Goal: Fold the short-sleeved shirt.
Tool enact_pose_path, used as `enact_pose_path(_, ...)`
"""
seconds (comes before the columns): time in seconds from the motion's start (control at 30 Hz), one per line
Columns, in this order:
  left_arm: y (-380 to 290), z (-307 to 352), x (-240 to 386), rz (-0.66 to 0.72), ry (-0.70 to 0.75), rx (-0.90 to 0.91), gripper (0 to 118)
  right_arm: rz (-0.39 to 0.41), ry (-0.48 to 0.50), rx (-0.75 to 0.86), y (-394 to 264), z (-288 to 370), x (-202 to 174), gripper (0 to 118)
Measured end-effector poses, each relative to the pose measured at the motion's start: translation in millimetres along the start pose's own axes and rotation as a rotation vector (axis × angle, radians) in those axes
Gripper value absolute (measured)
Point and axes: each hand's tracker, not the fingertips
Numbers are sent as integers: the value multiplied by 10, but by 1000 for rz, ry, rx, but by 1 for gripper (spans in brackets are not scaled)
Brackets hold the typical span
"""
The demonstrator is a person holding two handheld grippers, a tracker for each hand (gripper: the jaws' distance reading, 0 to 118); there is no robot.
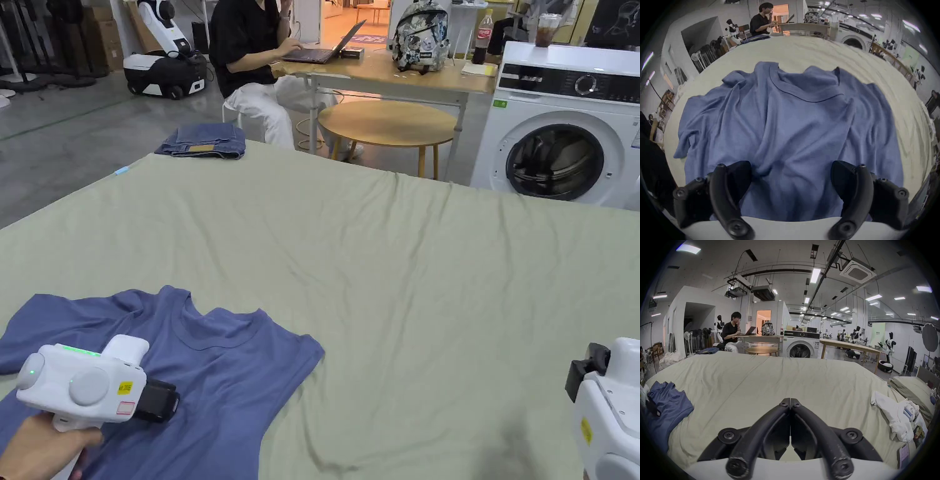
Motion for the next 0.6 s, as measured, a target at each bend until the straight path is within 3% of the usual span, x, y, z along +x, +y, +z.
enact_pose_path(0.07,41,34,61,8,3,-3,91,3,2,-5,-18,6,-12,0)
enact_pose_path(0.2,30,96,87,34,24,63,9,3,9,-15,-46,11,-41,0)
enact_pose_path(0.23,18,83,93,21,35,69,1,1,11,-17,-54,11,-47,0)
enact_pose_path(0.6,68,503,10,92,-49,237,0,-32,10,-38,-94,1,-57,0)
